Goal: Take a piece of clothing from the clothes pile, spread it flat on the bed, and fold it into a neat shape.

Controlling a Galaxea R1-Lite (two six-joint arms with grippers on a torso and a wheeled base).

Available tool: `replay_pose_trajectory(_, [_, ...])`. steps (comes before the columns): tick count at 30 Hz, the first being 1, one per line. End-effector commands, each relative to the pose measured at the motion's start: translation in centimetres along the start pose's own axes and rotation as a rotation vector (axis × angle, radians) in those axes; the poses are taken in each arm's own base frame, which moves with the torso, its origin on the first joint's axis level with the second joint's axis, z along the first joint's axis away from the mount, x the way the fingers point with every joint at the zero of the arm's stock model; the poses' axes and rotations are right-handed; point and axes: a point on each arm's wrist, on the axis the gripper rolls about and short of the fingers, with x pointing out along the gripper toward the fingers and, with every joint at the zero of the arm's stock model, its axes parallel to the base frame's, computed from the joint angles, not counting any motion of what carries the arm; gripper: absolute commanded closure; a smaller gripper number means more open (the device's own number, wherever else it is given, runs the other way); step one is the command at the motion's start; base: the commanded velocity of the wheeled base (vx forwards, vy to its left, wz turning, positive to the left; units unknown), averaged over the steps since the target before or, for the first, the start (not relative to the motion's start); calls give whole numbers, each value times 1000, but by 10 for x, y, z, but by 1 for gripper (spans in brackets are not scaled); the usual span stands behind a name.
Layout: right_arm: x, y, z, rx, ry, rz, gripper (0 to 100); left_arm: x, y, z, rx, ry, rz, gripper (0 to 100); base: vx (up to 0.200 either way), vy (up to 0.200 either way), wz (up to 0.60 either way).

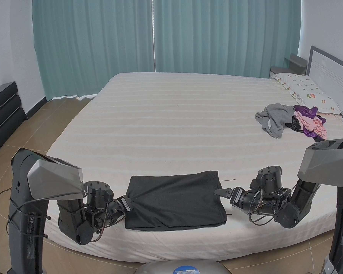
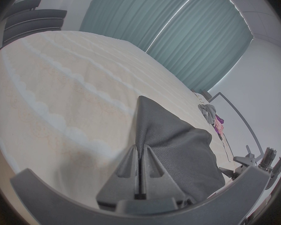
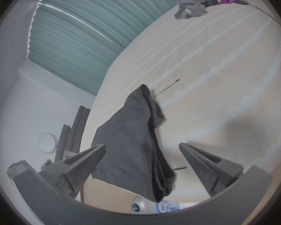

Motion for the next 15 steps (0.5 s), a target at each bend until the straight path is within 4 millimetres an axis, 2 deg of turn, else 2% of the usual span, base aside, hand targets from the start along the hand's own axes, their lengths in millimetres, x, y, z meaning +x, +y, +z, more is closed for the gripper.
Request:
replay_pose_trajectory(1, [3, 0, -1, 10, 3, 2, 0, 0, -1, -2, 2, 8, -3, 100, 0, 0, 0])
replay_pose_trajectory(10, [4, 0, -2, 29, 7, 3, 0, 0, -7, -7, -11, 12, -11, 100, 0, 0, 0])
replay_pose_trajectory(11, [4, 0, -2, 29, 8, 2, 0, -1, -7, -7, -10, 13, -9, 0, 0, 0, 0])
replay_pose_trajectory(15, [4, -1, -3, 30, 12, 1, 0, -3, -6, -9, -11, 20, -3, 0, 0, 0, 0])
